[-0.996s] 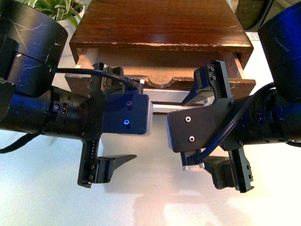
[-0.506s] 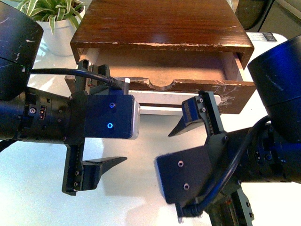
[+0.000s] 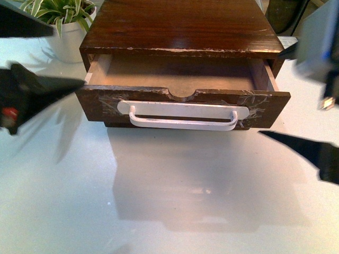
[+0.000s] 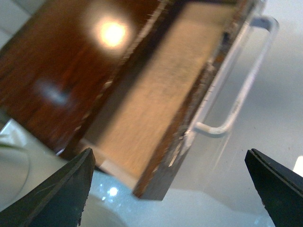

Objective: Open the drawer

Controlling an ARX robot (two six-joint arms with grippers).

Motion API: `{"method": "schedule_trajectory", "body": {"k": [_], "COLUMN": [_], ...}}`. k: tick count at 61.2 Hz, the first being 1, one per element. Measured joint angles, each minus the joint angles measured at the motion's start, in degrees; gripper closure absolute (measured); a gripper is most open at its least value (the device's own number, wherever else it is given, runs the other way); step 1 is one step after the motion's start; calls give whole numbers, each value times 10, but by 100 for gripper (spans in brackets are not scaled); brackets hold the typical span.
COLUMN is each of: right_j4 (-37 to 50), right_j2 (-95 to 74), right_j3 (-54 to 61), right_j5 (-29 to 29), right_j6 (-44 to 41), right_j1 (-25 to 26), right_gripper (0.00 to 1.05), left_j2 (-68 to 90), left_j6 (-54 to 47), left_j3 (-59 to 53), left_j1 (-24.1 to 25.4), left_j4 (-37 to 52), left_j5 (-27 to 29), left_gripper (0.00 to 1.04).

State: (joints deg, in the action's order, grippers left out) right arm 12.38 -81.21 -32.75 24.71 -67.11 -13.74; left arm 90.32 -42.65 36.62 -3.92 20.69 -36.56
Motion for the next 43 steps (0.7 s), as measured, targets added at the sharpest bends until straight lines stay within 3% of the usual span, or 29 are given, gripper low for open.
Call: {"method": "schedule_trajectory", "body": {"k": [9,16,20,24,28,33,43], "right_j4": [29,27,144,275,326,332,307], "right_j2": [130,190,190,191,206,243,299], "right_j3": [56,70,109,167,195,217,255], "right_j5": [-9,-16,-140,-254,-298,-296,-251], "right_j6": [164,266,361,488,566,623,655], "right_j1": [74,100,81,74,80,86,123], "right_gripper": [9,9,18,30,40,56,86], "left_j2": [-134,-213,-223,-225,-232,-266,-331], "left_j6": [197,339,370,397,409,418,421], "left_j3": [-60,-89,-93,-145,-198,-226,-272], "left_j1": [110,176,180,152,135,125,100], "left_j4": [10,5,14,155,254,281,266], "left_j5": [-25,-35,-23,126,235,286,306], "left_gripper": [8,8,9,21,34,48,80]}}
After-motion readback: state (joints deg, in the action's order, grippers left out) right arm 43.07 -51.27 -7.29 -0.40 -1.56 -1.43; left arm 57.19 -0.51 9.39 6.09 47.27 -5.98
